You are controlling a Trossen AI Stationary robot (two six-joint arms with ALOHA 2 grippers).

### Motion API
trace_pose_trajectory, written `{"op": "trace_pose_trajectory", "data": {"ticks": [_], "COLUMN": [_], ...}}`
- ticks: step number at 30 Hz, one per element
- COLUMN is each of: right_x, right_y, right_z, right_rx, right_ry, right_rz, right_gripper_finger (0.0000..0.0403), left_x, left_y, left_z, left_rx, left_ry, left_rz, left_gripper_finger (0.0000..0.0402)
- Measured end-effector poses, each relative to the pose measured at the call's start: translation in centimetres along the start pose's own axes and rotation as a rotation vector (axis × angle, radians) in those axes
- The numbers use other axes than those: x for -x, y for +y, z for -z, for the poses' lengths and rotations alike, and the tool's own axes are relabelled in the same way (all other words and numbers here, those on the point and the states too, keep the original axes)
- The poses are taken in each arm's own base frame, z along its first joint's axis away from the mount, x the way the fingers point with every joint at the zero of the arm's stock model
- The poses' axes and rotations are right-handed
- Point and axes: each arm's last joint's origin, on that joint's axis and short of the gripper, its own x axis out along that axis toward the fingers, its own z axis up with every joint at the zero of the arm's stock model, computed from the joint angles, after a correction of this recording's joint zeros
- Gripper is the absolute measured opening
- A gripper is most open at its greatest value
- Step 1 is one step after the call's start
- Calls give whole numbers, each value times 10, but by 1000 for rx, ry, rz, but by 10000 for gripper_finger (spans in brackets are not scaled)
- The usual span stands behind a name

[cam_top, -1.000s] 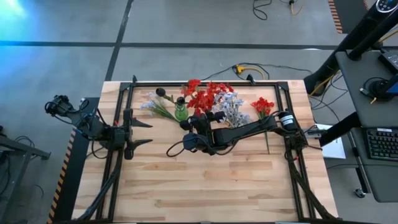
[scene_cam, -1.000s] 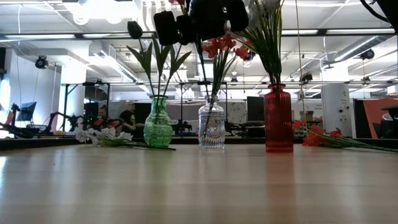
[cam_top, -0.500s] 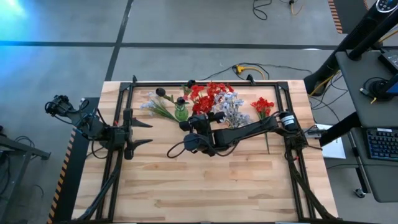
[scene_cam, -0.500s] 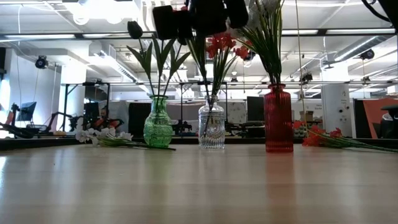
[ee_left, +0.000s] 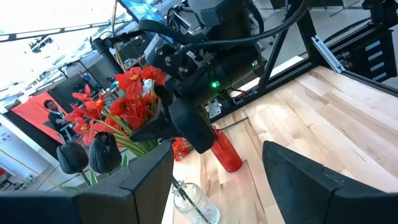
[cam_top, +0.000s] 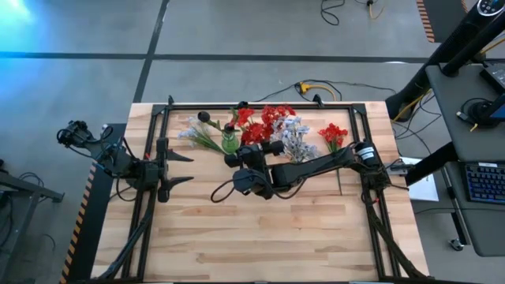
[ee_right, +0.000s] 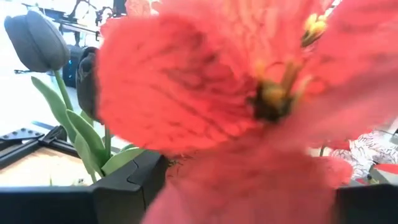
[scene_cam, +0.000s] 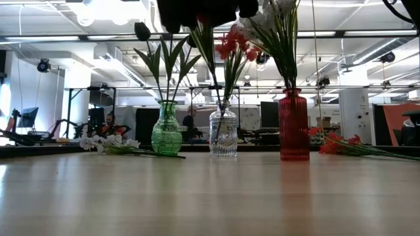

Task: Sort flowers into vase by color
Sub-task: Put the left orange flowers into the vase

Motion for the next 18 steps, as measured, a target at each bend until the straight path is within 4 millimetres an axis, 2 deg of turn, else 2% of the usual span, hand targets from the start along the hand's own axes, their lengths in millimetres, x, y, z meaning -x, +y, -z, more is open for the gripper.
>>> {"op": "trace_pose_trajectory", "data": {"ticks": [5,18], "right_x": [0,0], "right_y": [0,0], "right_z": [0,-3], "right_rx": [7,14], "right_ry": [3,4], "right_rz": [-13,-16], "right_gripper_finger": [207,270], "left_x": [0,0], "left_y": [0,0], "left_z": [0,0], "left_rx": [0,0], "left_ry": [0,1], "left_rz": [0,0], "left_gripper_finger": [228,228]}}
